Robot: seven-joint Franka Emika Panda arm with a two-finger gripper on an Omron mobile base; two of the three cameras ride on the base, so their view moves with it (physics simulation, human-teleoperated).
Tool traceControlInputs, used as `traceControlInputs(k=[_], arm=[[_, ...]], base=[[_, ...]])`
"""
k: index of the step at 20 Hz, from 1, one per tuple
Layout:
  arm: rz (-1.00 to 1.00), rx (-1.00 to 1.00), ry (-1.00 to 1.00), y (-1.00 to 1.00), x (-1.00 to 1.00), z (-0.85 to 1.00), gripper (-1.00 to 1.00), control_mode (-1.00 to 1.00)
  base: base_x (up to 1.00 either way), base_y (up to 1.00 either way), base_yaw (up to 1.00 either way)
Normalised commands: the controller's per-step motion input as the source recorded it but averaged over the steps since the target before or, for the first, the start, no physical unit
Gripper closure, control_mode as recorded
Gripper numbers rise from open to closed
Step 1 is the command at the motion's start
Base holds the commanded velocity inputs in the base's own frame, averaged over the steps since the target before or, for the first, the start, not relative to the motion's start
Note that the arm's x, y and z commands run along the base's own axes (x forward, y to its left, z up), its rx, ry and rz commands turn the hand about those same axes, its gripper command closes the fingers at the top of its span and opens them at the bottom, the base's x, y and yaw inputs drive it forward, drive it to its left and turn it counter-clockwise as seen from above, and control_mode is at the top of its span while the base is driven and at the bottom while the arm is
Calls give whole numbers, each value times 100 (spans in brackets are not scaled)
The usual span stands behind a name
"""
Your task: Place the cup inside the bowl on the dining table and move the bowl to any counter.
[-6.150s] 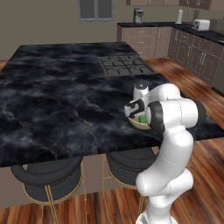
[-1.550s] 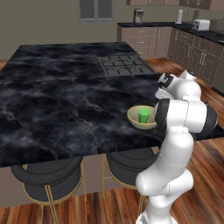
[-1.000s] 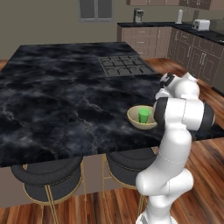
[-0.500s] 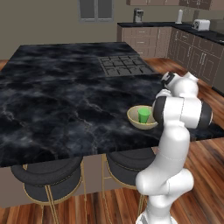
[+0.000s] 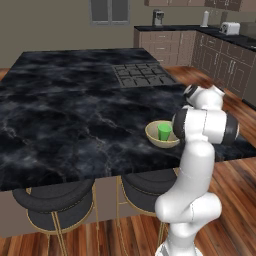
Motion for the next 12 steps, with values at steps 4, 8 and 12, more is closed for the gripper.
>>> traceControlInputs(k=[4, 8, 12], arm=[[5, 0, 0, 0, 1, -23, -100, -100], [5, 0, 0, 0, 0, -26, -100, -100], [5, 0, 0, 0, 0, -18, -100, -100]], base=[[0, 0, 0], [0, 0, 0], [0, 0, 0]])
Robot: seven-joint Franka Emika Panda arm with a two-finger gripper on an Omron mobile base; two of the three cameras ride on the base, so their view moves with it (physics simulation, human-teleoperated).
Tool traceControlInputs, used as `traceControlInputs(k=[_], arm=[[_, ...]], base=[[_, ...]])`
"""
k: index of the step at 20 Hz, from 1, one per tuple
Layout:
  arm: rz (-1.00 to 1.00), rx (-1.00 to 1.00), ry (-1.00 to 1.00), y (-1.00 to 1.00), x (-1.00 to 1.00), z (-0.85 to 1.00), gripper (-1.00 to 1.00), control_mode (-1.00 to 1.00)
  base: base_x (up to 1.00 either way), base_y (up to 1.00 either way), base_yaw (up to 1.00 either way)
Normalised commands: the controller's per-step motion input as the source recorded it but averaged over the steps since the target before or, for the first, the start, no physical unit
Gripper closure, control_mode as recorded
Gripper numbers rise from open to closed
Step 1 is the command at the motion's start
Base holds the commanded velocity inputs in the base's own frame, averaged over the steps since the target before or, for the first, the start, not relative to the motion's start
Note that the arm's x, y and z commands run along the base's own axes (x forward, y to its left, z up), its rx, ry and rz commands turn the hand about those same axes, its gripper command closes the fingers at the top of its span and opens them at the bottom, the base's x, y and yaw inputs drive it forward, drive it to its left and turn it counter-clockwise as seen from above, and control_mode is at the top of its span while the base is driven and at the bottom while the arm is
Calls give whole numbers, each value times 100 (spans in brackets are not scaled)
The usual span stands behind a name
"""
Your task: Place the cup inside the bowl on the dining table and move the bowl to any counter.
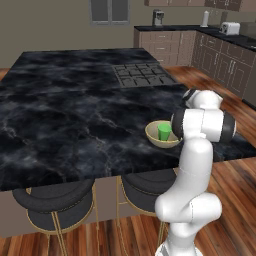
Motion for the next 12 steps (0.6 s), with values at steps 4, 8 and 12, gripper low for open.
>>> traceControlInputs(k=[4, 8, 12], arm=[[5, 0, 0, 0, 0, -1, -100, -100], [4, 0, 0, 1, 0, 0, -100, -100], [4, 0, 0, 7, 0, 0, -100, -100]], base=[[0, 0, 0], [0, 0, 0], [0, 0, 0]])
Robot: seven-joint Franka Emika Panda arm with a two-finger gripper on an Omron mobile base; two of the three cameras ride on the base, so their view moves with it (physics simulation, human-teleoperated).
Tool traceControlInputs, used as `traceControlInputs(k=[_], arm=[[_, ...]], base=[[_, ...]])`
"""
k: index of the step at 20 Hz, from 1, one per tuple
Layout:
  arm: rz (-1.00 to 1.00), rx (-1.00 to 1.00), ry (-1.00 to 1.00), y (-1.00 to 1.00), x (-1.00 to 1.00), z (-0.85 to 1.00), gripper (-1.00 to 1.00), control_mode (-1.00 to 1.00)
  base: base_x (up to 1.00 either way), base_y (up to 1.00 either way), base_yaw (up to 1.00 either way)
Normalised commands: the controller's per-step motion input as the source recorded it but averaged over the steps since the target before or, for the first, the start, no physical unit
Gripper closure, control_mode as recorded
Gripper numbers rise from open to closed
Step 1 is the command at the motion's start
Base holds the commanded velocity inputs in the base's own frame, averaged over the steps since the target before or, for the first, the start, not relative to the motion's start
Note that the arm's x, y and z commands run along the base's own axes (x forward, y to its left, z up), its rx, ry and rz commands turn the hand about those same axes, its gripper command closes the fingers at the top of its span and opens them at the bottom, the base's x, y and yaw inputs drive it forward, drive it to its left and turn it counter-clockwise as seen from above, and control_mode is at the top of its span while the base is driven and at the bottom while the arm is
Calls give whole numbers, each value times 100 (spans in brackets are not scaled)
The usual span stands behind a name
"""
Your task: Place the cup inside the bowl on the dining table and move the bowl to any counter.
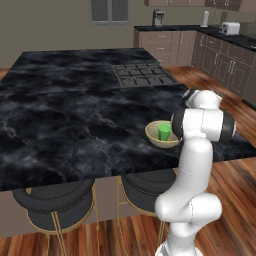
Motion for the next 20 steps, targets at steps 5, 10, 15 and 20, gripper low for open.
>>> traceControlInputs(k=[5, 10, 15, 20], arm=[[4, 0, 0, 8, 0, 0, -100, -100], [4, 0, 0, 8, 0, 0, -100, -100], [4, 0, 0, 2, 0, -1, -100, -100], [3, 0, 0, 0, 0, -6, -100, -100]], base=[[0, 0, 0], [0, 0, 0], [0, 0, 0], [0, 0, 0]])
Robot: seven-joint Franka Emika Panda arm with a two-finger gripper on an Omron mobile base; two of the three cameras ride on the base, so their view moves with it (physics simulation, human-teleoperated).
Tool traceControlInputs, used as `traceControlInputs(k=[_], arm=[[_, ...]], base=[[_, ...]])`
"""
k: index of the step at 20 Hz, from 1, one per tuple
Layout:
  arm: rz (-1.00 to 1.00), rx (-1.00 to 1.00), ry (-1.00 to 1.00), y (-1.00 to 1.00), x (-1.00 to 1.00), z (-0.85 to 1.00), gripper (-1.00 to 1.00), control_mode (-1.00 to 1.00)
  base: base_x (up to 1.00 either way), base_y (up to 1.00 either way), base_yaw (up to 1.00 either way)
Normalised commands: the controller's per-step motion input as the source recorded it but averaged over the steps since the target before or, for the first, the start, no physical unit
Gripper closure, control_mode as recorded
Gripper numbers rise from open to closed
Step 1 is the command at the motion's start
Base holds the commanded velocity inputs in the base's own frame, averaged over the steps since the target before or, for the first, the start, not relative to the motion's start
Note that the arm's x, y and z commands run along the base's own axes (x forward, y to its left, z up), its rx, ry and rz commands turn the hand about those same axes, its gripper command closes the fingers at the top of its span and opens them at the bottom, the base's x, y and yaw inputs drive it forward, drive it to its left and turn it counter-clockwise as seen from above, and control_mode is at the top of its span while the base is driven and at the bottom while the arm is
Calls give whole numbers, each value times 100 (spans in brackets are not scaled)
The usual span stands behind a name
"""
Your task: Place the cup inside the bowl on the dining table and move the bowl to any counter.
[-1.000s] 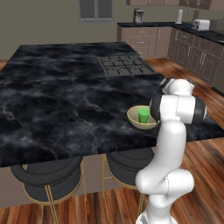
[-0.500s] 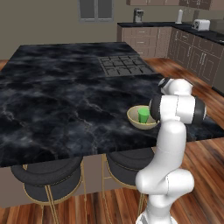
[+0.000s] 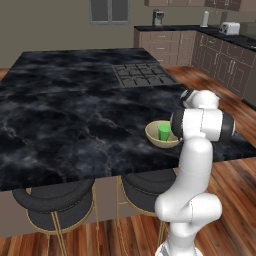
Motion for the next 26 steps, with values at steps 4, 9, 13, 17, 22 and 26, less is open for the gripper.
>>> traceControlInputs(k=[4, 9, 13, 17, 22, 26], arm=[[3, 0, 0, 0, 0, -8, -100, -100], [3, 0, 0, 0, 0, -4, -100, -100], [3, 0, 0, 0, 0, -5, -100, -100], [3, 0, 0, 0, 0, -11, -100, -100], [3, 0, 0, 0, 0, -8, -100, -100], [2, 0, 0, 4, 2, -2, -100, -100]], base=[[0, 0, 0], [0, 0, 0], [0, 0, 0], [0, 0, 0], [0, 0, 0], [0, 0, 0]])
